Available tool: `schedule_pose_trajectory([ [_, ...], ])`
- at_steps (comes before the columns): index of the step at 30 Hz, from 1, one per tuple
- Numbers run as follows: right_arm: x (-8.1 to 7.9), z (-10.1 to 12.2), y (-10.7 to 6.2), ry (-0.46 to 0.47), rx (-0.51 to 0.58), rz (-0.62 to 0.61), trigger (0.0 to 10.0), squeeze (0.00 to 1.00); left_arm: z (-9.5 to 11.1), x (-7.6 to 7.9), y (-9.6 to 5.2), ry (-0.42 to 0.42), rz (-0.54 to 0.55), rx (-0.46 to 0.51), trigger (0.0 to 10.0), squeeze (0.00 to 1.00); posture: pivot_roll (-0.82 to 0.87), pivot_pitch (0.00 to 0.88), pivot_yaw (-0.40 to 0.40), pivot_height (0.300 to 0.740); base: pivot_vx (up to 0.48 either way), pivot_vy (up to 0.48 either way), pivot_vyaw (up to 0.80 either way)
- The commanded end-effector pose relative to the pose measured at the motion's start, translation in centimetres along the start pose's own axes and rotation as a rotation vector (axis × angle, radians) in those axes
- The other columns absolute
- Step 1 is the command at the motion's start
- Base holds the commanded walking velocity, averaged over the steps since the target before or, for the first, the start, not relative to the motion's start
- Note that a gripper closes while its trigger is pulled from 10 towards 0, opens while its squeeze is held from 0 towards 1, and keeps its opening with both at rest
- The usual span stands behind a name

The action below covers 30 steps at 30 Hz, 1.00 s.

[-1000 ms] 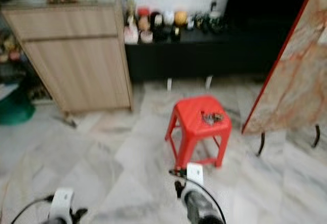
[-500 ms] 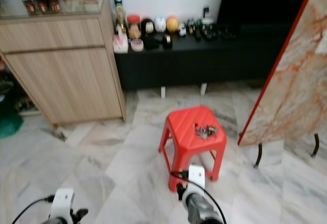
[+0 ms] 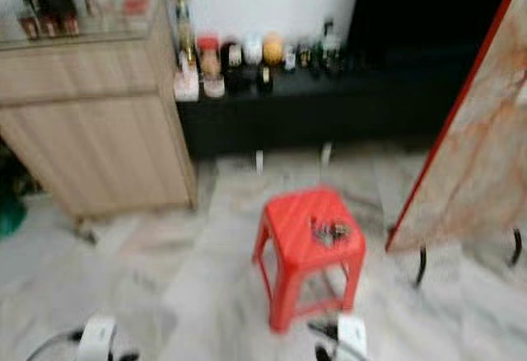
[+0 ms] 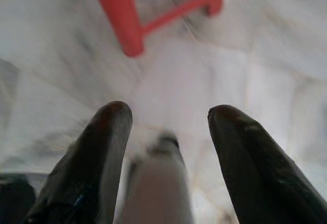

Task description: Hang keys on a hook

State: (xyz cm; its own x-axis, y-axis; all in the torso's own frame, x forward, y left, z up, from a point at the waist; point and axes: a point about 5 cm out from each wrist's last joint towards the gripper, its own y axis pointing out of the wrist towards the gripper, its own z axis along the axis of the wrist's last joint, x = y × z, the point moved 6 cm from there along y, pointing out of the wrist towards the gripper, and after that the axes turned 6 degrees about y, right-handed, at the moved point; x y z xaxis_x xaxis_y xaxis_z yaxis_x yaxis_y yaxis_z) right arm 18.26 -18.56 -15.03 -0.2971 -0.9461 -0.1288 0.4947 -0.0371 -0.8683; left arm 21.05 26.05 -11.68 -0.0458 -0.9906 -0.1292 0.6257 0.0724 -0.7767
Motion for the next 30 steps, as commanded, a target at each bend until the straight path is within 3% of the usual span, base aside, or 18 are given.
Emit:
schedule_pose_trajectory([
  [1, -0.3, 0.6, 0.1, 0.013, 0.013, -0.002, 10.0, 0.00, -0.9, 0.1, -0.2, 0.016, -0.020, -0.022, 10.0, 0.00, 0.09, 0.000, 0.036, 0.740, 0.285, 0.000, 0.00],
  [5, -1.7, 1.5, 0.3, 0.012, 0.025, 0.018, 10.0, 0.00, -1.3, -0.4, -0.5, 0.028, -0.018, -0.032, 10.0, 0.00, 0.11, 0.000, 0.037, 0.740, 0.285, 0.000, 0.00],
  [8, -1.6, 1.0, 0.3, 0.009, 0.015, 0.022, 10.0, 0.00, -1.5, -0.8, -0.6, 0.030, -0.008, -0.031, 10.0, 0.00, 0.13, 0.000, 0.038, 0.740, 0.281, 0.000, 0.00],
  [10, -0.8, -0.6, 0.0, 0.009, -0.011, 0.019, 10.0, 0.00, -1.8, -1.4, -0.8, 0.035, 0.003, -0.033, 10.0, 0.00, 0.12, 0.000, 0.033, 0.740, 0.283, 0.000, 0.00],
  [15, -0.9, -0.6, 0.0, -0.004, -0.010, 0.027, 10.0, 0.00, -1.6, -1.6, -0.8, 0.038, 0.009, -0.026, 10.0, 0.00, 0.10, 0.000, 0.027, 0.740, 0.282, 0.000, 0.00],
  [21, -0.1, 0.9, 0.1, 0.021, 0.022, 0.000, 10.0, 0.00, -0.9, -0.2, -0.4, 0.056, -0.025, -0.013, 10.0, 0.00, 0.09, 0.000, 0.037, 0.740, 0.281, 0.000, 0.00],
  [30, 0.9, 1.5, 0.0, 0.031, 0.036, -0.021, 10.0, 0.00, -0.7, 1.3, -0.1, -0.016, -0.008, 0.011, 10.0, 0.00, 0.09, 0.000, -0.010, 0.740, 0.120, 0.000, 0.00],
])
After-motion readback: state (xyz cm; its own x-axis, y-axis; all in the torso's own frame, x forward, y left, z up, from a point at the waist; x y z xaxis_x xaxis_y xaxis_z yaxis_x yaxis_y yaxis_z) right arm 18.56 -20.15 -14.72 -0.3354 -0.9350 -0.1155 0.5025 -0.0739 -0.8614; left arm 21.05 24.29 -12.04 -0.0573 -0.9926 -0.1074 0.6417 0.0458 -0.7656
